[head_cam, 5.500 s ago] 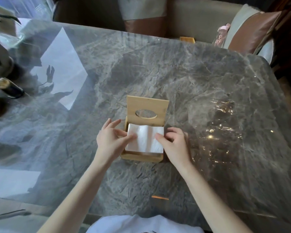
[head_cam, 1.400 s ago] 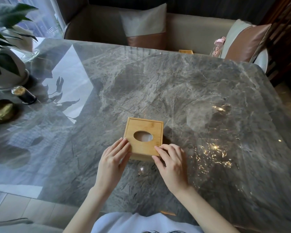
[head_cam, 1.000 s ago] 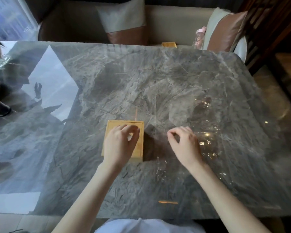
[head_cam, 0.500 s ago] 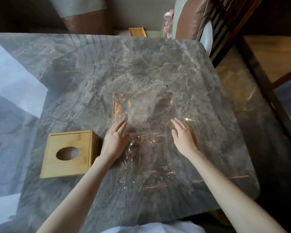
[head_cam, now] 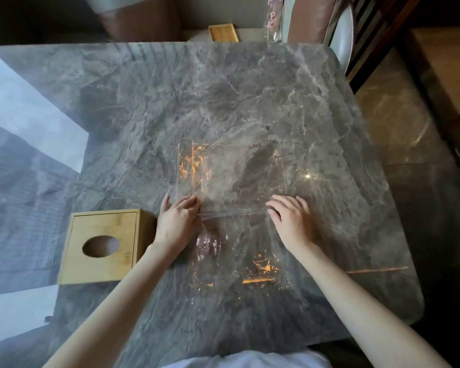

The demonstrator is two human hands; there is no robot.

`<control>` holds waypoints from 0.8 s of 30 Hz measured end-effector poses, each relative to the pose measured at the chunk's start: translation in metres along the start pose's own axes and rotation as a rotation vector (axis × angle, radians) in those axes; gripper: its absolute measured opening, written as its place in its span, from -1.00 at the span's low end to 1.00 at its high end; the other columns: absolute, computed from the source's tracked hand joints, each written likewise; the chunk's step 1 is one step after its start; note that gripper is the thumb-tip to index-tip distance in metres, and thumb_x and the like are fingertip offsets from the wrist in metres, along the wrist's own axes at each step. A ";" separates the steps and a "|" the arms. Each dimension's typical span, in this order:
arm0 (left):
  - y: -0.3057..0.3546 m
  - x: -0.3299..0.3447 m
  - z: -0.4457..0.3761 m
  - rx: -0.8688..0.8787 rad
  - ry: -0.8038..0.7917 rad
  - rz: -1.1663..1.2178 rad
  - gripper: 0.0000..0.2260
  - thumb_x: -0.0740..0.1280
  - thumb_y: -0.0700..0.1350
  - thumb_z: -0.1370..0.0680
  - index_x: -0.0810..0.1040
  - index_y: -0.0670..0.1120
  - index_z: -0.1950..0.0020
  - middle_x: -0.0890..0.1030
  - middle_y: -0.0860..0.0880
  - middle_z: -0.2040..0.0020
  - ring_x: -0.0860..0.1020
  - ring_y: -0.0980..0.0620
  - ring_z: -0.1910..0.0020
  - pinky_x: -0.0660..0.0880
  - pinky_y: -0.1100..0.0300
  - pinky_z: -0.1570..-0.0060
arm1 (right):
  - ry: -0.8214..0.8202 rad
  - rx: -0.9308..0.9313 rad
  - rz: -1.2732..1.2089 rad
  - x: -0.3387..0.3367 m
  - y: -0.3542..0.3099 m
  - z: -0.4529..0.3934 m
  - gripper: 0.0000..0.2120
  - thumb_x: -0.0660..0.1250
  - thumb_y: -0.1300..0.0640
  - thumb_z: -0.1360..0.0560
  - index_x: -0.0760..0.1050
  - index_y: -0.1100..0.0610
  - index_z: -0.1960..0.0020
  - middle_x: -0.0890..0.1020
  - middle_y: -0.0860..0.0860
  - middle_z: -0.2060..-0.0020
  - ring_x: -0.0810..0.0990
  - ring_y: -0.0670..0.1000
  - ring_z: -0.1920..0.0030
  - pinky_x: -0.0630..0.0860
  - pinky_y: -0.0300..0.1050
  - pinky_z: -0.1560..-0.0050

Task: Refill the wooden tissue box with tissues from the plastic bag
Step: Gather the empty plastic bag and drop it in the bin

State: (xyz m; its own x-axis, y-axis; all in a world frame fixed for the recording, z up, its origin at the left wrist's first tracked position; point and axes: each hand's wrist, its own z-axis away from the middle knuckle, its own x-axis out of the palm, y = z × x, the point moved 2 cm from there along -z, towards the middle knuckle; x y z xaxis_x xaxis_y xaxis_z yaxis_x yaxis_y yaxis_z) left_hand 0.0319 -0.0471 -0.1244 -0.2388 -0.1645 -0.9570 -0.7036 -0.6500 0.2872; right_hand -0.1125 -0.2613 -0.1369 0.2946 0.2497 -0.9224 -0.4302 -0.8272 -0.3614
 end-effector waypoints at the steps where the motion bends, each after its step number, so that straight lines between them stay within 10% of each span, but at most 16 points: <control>1: 0.001 -0.004 -0.003 -0.002 -0.003 -0.004 -0.74 0.27 -0.09 -0.47 0.63 -0.13 -0.07 0.63 -0.11 -0.15 0.55 -0.09 -0.19 0.05 -0.19 -0.39 | -0.013 -0.012 0.001 -0.002 0.000 -0.002 -0.92 0.38 0.18 -0.36 0.63 0.09 0.17 0.70 0.02 0.13 0.65 0.08 0.08 0.28 -0.09 -0.09; 5: 0.006 -0.022 -0.016 0.020 -0.060 -0.059 -0.77 0.21 -0.16 -0.51 0.67 -0.13 0.11 0.70 -0.12 0.08 0.62 -0.11 0.02 0.25 -0.04 -0.31 | -0.113 -0.025 0.025 -0.018 -0.005 -0.012 -0.91 0.43 0.28 -0.32 0.62 0.12 0.23 0.69 0.04 0.27 0.64 0.11 0.19 0.27 -0.11 0.01; 10: 0.032 -0.056 -0.016 0.249 0.039 0.008 -0.85 0.28 -0.16 -0.41 0.62 -0.13 0.28 0.68 -0.08 0.32 0.63 -0.10 0.33 0.55 0.16 0.38 | -0.243 -0.141 -0.128 -0.054 -0.031 -0.017 -0.63 0.38 0.20 -0.40 0.52 0.12 -0.21 0.62 0.05 -0.13 0.52 0.07 -0.17 0.35 -0.01 -0.24; 17: 0.055 -0.136 -0.028 0.214 -0.317 0.498 -0.88 0.38 -0.07 -0.46 0.67 -0.06 0.08 0.72 -0.01 0.14 0.63 0.18 0.19 0.53 0.21 0.07 | -0.401 -0.005 -0.515 -0.103 -0.069 -0.016 -0.83 0.37 0.12 -0.45 0.64 0.14 0.00 0.70 0.00 0.08 0.59 -0.21 0.15 0.42 -0.46 0.10; 20: 0.040 -0.156 -0.027 -0.004 -0.775 0.894 -0.49 0.37 0.29 -0.30 0.66 -0.11 0.03 0.71 -0.09 0.06 0.66 -0.02 0.11 0.58 0.17 0.13 | -0.454 0.073 -0.794 -0.131 -0.068 -0.014 -0.89 0.36 0.23 -0.45 0.64 0.23 0.09 0.69 0.03 0.29 0.61 -0.16 0.28 0.48 -0.35 0.21; 24: 0.006 -0.147 -0.021 -0.222 -0.799 1.433 -0.16 0.30 0.45 -0.17 0.61 -0.27 -0.05 0.65 -0.24 -0.06 0.62 -0.15 -0.05 0.47 -0.01 -0.13 | -0.340 0.208 -1.224 -0.151 -0.059 -0.006 -0.88 0.28 0.31 -0.47 0.60 0.24 0.12 0.70 0.04 0.36 0.62 -0.05 0.38 0.46 -0.26 0.45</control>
State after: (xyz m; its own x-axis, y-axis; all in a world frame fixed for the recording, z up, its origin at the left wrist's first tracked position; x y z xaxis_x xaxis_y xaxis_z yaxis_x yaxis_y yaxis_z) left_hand 0.0769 -0.0422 0.0174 -0.8779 -0.3324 0.3447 0.4643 -0.4141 0.7829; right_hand -0.1268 -0.2533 0.0247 0.3722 0.9270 0.0465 -0.1688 0.1169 -0.9787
